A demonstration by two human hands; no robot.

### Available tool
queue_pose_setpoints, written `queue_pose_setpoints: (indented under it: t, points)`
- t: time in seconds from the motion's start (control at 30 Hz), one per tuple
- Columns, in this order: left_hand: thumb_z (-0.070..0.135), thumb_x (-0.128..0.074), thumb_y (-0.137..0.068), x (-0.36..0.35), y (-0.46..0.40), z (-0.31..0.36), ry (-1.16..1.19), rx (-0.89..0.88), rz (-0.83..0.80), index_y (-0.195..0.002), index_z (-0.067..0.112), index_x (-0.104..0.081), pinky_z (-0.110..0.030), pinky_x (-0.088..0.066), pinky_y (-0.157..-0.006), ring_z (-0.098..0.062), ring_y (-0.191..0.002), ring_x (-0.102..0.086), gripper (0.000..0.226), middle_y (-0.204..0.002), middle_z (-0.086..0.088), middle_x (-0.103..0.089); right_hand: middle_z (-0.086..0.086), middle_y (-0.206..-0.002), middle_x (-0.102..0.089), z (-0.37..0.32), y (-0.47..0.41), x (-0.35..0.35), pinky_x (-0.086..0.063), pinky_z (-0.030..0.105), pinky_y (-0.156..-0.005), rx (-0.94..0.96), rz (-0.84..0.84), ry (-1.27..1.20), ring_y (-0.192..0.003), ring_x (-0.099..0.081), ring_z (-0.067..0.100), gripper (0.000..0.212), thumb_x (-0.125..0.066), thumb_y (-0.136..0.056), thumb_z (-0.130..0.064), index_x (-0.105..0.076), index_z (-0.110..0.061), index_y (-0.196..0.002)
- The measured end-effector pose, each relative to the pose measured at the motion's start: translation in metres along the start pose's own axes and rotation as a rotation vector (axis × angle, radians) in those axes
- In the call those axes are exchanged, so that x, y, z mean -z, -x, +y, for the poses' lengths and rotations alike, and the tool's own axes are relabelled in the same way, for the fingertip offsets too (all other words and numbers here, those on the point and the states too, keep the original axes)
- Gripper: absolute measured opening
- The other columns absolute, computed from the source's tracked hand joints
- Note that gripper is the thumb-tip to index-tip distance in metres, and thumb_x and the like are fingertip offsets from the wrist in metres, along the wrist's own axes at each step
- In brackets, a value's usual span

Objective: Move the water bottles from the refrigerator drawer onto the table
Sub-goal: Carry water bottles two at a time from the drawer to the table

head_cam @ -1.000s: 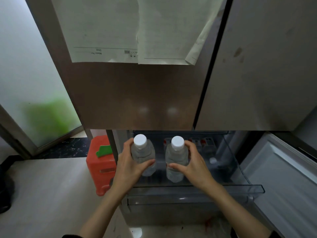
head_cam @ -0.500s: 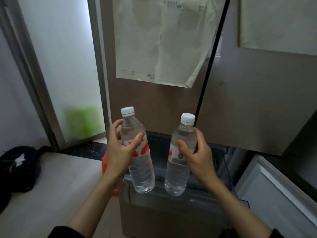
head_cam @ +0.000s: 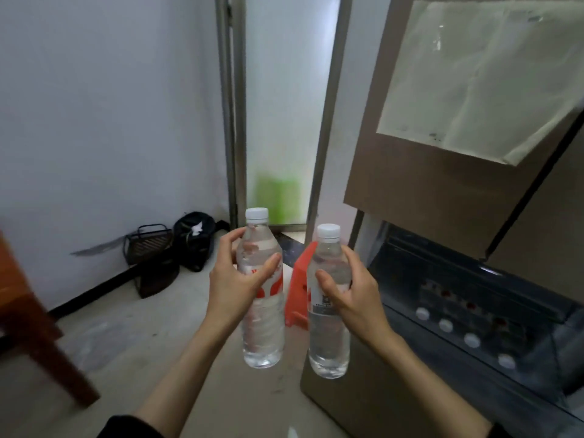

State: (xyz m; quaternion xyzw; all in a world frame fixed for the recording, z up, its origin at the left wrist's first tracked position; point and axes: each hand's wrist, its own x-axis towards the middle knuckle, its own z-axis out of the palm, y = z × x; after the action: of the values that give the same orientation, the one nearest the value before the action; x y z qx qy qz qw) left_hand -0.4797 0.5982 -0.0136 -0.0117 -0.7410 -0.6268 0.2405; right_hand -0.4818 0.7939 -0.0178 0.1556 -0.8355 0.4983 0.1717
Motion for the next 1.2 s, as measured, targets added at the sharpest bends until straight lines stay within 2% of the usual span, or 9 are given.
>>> queue_pose_setpoints:
  t: [0.1,0.2,0.4,0.5,0.6,0.8,0.97,1.07,1.2]
  points:
    - [0.034,-0.08,-0.065,0.062,0.006,-0.008,-0.048,0.026,0.082,-0.111,0.042,-0.046,-0.039,-0.055,-0.084,0.001,-0.088,-0.063,0.058,-0.101,0.015,-0.063,-0.008,-0.11,-0.059,-0.025,-0.006,-0.054,-0.054,0.035,-0.083,0.043,-0.097,-0.035,-0.096,-0.06,0.005,0.052,-0.053,-0.076,-0.065,-0.045,-0.037,-0.119]
    - [0.049,-0.076,-0.058,0.132,0.015,-0.017,-0.094,0.06,0.157,-0.105,0.054,-0.043,-0.037,-0.056,-0.081,0.001,-0.089,-0.062,0.057,-0.102,0.017,-0.061,-0.013,-0.11,-0.06,-0.057,-0.006,-0.115,-0.053,0.038,-0.086,0.095,-0.174,-0.085,-0.098,-0.06,0.006,0.04,-0.054,-0.076,-0.061,-0.044,-0.049,-0.113]
    - [0.047,-0.077,-0.062,0.287,0.029,-0.036,-0.221,0.095,0.279,-0.106,0.055,-0.04,-0.017,-0.046,-0.073,0.017,-0.09,-0.055,0.058,-0.099,0.028,-0.056,-0.016,-0.094,-0.064,-0.127,-0.003,-0.245,-0.048,0.013,-0.073,0.149,-0.263,-0.2,-0.085,-0.062,-0.002,0.024,-0.059,-0.077,-0.051,-0.05,-0.052,-0.098]
    - [0.043,-0.077,-0.064,0.356,0.035,-0.044,-0.259,0.134,0.349,-0.112,0.049,-0.04,-0.023,-0.048,-0.08,0.008,-0.096,-0.055,0.062,-0.105,0.027,-0.053,-0.019,-0.094,-0.063,-0.157,0.0,-0.309,-0.045,0.006,-0.068,0.157,-0.33,-0.253,-0.083,-0.061,-0.007,0.026,-0.065,-0.083,-0.037,-0.05,-0.045,-0.102]
    - [0.049,-0.075,-0.059,0.413,0.043,-0.05,-0.27,0.181,0.436,-0.116,0.043,-0.039,-0.027,-0.049,-0.082,-0.002,-0.101,-0.056,0.068,-0.113,0.017,-0.054,-0.019,-0.094,-0.063,-0.185,0.003,-0.366,-0.047,0.006,-0.068,0.149,-0.413,-0.304,-0.084,-0.061,-0.008,0.027,-0.061,-0.079,-0.048,-0.049,-0.046,-0.103]
    - [0.054,-0.072,-0.052,0.497,0.038,-0.073,-0.262,0.267,0.526,-0.106,0.05,-0.04,-0.028,-0.052,-0.077,-0.006,-0.099,-0.058,0.063,-0.107,0.022,-0.053,-0.022,-0.095,-0.062,-0.227,-0.001,-0.465,-0.049,0.009,-0.068,0.166,-0.563,-0.367,-0.088,-0.061,-0.007,0.035,-0.055,-0.067,-0.065,-0.048,-0.051,-0.099]
    - [0.048,-0.074,-0.052,0.555,0.006,-0.1,-0.261,0.333,0.582,-0.108,0.045,-0.039,-0.018,-0.05,-0.065,-0.002,-0.089,-0.061,0.067,-0.099,0.021,-0.055,-0.021,-0.101,-0.061,-0.247,-0.028,-0.541,-0.05,0.008,-0.068,0.169,-0.686,-0.378,-0.092,-0.061,-0.008,0.037,-0.06,-0.072,-0.057,-0.048,-0.047,-0.106]
    - [0.035,-0.08,-0.059,0.59,-0.024,-0.124,-0.288,0.369,0.614,-0.112,0.042,-0.037,-0.019,-0.05,-0.066,-0.006,-0.092,-0.061,0.068,-0.107,0.015,-0.056,-0.014,-0.111,-0.059,-0.258,-0.054,-0.591,-0.049,0.013,-0.078,0.195,-0.719,-0.374,-0.099,-0.059,0.0,0.049,-0.063,-0.076,-0.049,-0.049,-0.031,-0.119]
    - [0.029,-0.081,-0.064,0.628,-0.071,-0.152,-0.327,0.391,0.607,-0.113,0.041,-0.034,-0.018,-0.048,-0.071,-0.008,-0.101,-0.056,0.068,-0.123,0.009,-0.055,-0.019,-0.107,-0.055,-0.27,-0.094,-0.646,-0.049,0.019,-0.081,0.213,-0.743,-0.362,-0.095,-0.056,-0.003,0.046,-0.065,-0.076,-0.046,-0.044,-0.036,-0.116]
